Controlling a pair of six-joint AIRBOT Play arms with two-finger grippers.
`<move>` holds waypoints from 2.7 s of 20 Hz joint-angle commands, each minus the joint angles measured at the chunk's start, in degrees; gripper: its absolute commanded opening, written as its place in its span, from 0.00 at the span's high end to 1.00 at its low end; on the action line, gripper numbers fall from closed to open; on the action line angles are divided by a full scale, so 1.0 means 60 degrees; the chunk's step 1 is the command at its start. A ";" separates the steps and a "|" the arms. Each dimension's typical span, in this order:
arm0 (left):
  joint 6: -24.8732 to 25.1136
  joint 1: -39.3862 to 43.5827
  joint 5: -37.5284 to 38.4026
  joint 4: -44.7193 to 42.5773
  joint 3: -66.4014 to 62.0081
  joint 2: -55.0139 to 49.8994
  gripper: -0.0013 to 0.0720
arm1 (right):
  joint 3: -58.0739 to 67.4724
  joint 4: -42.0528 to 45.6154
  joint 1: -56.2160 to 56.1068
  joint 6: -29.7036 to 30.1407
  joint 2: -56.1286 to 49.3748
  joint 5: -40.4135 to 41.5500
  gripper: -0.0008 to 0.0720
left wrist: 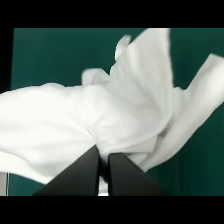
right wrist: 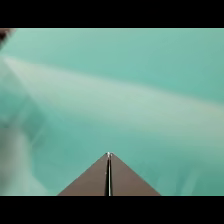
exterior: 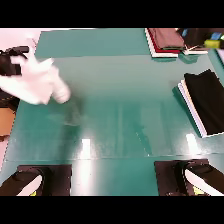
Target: Fold the shirts.
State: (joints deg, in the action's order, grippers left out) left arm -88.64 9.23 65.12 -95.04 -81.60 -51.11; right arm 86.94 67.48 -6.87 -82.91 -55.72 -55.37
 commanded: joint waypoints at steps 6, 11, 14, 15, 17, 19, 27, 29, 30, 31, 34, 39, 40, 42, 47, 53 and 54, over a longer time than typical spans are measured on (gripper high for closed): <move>0.3042 0.5202 -0.0987 0.0135 -0.3810 -0.2579 0.95 | 0.2167 0.0004 0.1067 -0.0007 0.0000 -0.0106 0.96; 0.3708 0.6062 -0.1734 0.2940 -0.3807 -0.5355 0.79 | 0.2237 0.0000 0.1140 -0.0007 -0.0015 -0.0528 0.96; 0.2911 0.5588 -0.1789 0.2885 -0.3818 -0.5774 0.19 | 0.2237 0.0007 0.1140 -0.0004 -0.0022 -0.0761 0.96; 0.2626 0.5198 -0.1366 0.2845 -0.3821 -0.5672 0.19 | 0.2237 0.0015 0.1140 -0.0004 -0.0022 -0.0809 0.96; 0.1639 0.4073 0.0353 0.2838 -0.3814 -0.5421 0.19 | 0.2237 0.0015 0.1140 -0.0004 -0.0022 -0.0816 0.96; 0.0809 0.2838 0.1858 0.2973 -0.3355 -0.5195 0.19 | 0.2233 0.0015 0.1140 -0.0004 -0.0033 -0.0805 0.96; 0.0616 0.2299 -0.0051 0.5461 0.4707 -0.2419 0.19 | 0.2222 0.0000 0.1140 -0.0004 -0.0120 -0.0816 0.96; 0.1013 0.2732 -0.0681 0.6484 0.6014 -0.2404 0.19 | 0.2222 0.0004 0.1140 -0.0004 -0.0175 -0.0911 0.96; 0.1100 0.3020 -0.0991 0.6779 0.6411 -0.2404 0.19 | 0.2222 -0.0004 0.1140 -0.0004 -0.0219 -0.1020 0.96; 0.1096 0.3370 -0.1330 0.6954 0.6703 -0.2404 0.19 | 0.2222 0.0000 0.1140 -0.0007 -0.0280 -0.1122 0.96; 0.1056 0.4401 -0.2310 0.6983 0.7085 -0.2412 0.20 | 0.2222 -0.0007 0.1140 -0.0007 -0.0426 -0.1384 0.96; 0.0922 0.5384 -0.2776 0.6994 0.7213 -0.2415 0.24 | 0.2222 -0.0011 0.1140 -0.0007 -0.0514 -0.1596 0.96; 0.0918 0.5501 -0.2783 0.6983 0.7213 -0.2419 0.24 | 0.2222 -0.0015 0.1140 -0.0007 -0.0514 -0.1596 0.96; 0.0816 0.5665 -0.2787 0.6983 0.7220 -0.2619 0.24 | 0.2222 -0.0026 0.1137 -0.0011 -0.0514 -0.1621 0.96; 0.0776 0.5665 -0.3136 0.7384 0.7176 -0.3155 0.60 | 0.2222 -0.0080 0.1137 -0.0113 -0.0510 -0.1807 0.96; 0.0769 0.4084 -0.2011 0.5617 0.5519 -0.2896 0.95 | 0.2218 0.0299 0.1151 -0.0109 -0.0612 -0.2648 0.96; 0.0772 0.3464 -0.1821 0.5180 0.5085 -0.2790 0.95 | 0.2218 0.0448 0.1162 -0.0109 -0.0714 -0.3111 0.96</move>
State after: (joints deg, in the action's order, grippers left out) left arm -83.94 36.82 50.33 -57.14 -45.63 -68.90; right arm 100.27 68.14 0.01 -83.50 -59.22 -68.95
